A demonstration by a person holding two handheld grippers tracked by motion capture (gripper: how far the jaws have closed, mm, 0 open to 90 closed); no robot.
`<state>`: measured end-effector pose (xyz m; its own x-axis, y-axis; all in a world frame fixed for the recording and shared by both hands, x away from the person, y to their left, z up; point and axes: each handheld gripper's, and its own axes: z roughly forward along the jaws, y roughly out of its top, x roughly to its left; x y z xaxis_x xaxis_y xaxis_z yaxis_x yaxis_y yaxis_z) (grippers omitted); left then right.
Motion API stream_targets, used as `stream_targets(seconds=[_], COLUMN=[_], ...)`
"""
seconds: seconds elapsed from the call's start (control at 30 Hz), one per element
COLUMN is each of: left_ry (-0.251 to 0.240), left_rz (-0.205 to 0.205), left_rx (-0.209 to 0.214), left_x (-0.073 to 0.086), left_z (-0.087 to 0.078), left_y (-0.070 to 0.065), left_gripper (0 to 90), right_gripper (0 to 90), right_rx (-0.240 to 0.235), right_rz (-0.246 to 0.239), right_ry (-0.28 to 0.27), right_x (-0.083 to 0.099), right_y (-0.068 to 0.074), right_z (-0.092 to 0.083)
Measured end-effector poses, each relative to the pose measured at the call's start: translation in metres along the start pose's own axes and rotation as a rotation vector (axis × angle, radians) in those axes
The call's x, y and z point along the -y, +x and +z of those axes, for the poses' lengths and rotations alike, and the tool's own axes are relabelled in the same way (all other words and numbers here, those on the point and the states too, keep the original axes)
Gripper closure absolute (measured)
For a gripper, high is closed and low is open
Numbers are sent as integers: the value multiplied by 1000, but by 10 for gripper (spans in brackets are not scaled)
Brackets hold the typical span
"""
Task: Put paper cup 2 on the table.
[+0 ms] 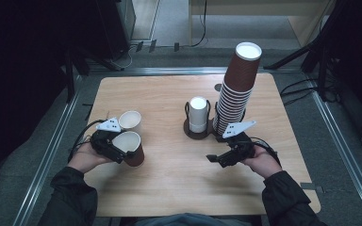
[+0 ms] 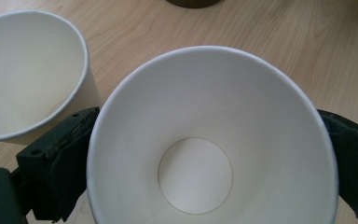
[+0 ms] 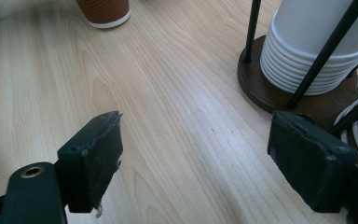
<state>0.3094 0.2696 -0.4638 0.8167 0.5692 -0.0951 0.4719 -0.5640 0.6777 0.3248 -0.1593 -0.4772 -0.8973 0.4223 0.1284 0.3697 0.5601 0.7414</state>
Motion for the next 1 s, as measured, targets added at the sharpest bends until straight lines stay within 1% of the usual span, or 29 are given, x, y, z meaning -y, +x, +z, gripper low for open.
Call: stream_targets(seconds=[0.1,0.2,0.43,0.67,0.77,0.9,1.0], left_ry=[-1,7,-18,-48,-65,-71,-61], left_rz=[-6,-1,-17,-35,-46,-51,-52], left_rx=[10,14,11,0,2,2,-6], left_x=[-1,-3,-7,-12,-18,-26,-33], left_z=[-2,-5,-10,-18,-20,-20,-17], left_y=[-2,-3,-4,-2,-3,-7,-10], left_gripper=[12,12,12,12,13,12,12], right_gripper=[179,179,179,179,180,180,180], right_rx=[0,-2,-4,-7,-9,-11,-14], right_rz=[2,3,1,1,-1,5,3], right_ry=[1,0,2,5,5,8,8], right_x=[0,0,0,0,1,2,2], right_y=[0,0,0,0,-1,-3,-4], right_z=[0,0,0,1,1,1,2])
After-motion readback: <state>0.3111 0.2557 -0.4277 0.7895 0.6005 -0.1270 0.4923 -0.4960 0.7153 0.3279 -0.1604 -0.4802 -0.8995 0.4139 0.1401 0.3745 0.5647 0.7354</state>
